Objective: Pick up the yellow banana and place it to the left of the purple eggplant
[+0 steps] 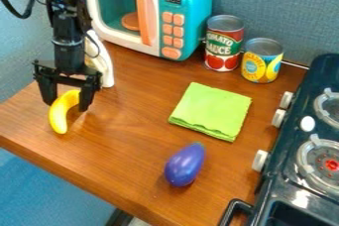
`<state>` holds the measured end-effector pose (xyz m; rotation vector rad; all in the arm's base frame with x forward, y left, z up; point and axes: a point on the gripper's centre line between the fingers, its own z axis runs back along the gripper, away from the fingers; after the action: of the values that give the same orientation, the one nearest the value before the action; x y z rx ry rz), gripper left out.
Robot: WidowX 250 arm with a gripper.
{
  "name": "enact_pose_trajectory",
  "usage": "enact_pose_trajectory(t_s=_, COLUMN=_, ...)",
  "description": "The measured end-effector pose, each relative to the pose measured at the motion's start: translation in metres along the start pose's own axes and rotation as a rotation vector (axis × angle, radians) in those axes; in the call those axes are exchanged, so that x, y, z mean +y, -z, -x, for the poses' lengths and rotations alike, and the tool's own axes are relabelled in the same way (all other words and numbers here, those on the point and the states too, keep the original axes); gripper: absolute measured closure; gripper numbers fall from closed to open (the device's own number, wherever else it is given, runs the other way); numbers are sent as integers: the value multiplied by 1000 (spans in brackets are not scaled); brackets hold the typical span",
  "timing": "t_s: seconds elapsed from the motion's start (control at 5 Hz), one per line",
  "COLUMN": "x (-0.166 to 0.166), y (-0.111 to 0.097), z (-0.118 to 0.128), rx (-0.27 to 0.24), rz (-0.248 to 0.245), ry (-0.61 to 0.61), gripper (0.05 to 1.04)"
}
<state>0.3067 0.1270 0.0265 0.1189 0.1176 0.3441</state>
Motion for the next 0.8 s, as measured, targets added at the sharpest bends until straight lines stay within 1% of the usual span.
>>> enact_pose_trajectory(t_s=0.2, x=5, y=9, z=3, rx=37, rz=-39, ry=-12, gripper=83)
enact_pose_trajectory(t_s=0.4, x=12, y=11, z=7, rx=48, rz=-80, ry=-14, gripper=120)
enact_pose_trajectory(t_s=0.6, x=12, y=13, z=12, rx=55, rz=-83, ry=2, gripper=385)
enact_pose_trajectory(t_s=0.8, x=6, y=10, z=19, rx=49, rz=-43, ry=28, gripper=568)
